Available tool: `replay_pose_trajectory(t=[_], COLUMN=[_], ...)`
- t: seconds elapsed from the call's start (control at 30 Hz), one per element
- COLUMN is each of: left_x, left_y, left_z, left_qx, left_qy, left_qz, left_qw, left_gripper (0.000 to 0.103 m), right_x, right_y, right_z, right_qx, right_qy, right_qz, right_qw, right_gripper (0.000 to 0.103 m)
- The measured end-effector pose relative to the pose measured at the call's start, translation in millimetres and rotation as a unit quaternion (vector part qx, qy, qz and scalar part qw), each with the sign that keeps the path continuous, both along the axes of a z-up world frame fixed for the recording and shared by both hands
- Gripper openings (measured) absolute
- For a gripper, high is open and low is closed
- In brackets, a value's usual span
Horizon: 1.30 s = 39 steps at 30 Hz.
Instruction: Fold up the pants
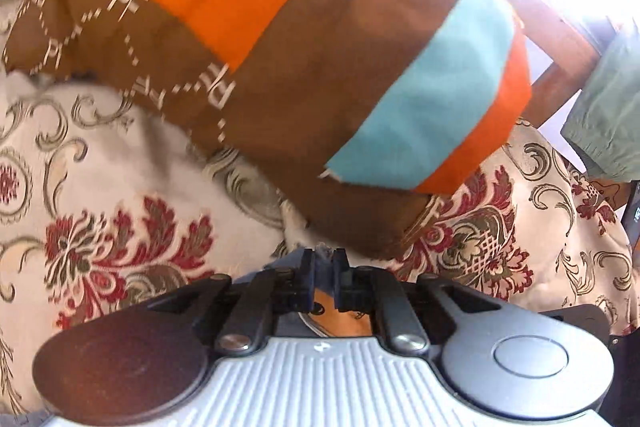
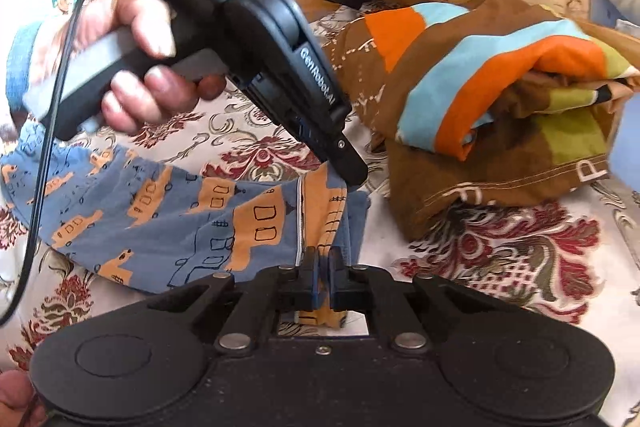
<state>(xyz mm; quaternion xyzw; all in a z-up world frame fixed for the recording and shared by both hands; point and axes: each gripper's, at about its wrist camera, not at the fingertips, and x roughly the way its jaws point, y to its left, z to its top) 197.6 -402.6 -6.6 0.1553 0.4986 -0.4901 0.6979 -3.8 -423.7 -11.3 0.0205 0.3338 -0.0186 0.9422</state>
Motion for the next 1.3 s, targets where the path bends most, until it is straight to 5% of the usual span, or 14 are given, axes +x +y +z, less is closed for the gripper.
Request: replay_pose_trajectory(t=[0.1, 0.23, 0.3, 0.37, 0.47, 0.63, 0.77, 0.9, 0.97, 1.13, 1.3], left_x=[-6, -10, -9, -8, -8, -11, -6, 7, 6, -5, 8], left_y=[-7, -6, 4, 19, 56, 166, 252, 321, 352, 408, 445], left_z=[-9, -25, -20, -9, 8, 10, -22, -56, -52, -32, -33], left_qx=[0.002, -0.005, -0.033, -0.068, -0.109, -0.114, -0.049, 0.037, 0.026, 0.009, 0.003], left_qy=[-0.020, -0.040, -0.053, -0.070, -0.105, -0.143, -0.110, -0.110, -0.111, -0.127, -0.173], left_qz=[-0.007, -0.010, -0.001, 0.018, 0.048, 0.116, 0.185, 0.289, 0.313, 0.385, 0.434], left_qw=[0.9998, 0.9991, 0.9980, 0.9950, 0.9873, 0.9762, 0.9752, 0.9502, 0.9430, 0.9142, 0.8841], left_gripper=[0.010, 0.023, 0.042, 0.076, 0.087, 0.091, 0.090, 0.086, 0.089, 0.101, 0.100], right_x=[2, 6, 3, 0, 5, 39, 75, 93, 90, 94, 167], right_y=[-1, -3, -5, -8, -5, 10, 11, -13, -12, 48, 115], right_z=[-6, -18, -15, -10, 0, 10, -1, -21, -14, 24, 29], right_qx=[-0.002, -0.006, -0.002, -0.003, -0.019, 0.003, 0.068, 0.102, 0.099, 0.012, 0.008], right_qy=[0.017, 0.043, 0.039, 0.032, 0.012, 0.000, 0.047, 0.074, 0.070, 0.037, 0.071], right_qz=[-0.005, -0.014, -0.020, -0.022, -0.003, 0.088, 0.130, 0.032, 0.010, 0.118, 0.211], right_qw=[1.000, 0.999, 0.999, 0.999, 1.000, 0.996, 0.988, 0.992, 0.993, 0.992, 0.975], right_gripper=[0.004, 0.024, 0.036, 0.053, 0.070, 0.068, 0.066, 0.067, 0.081, 0.099, 0.101])
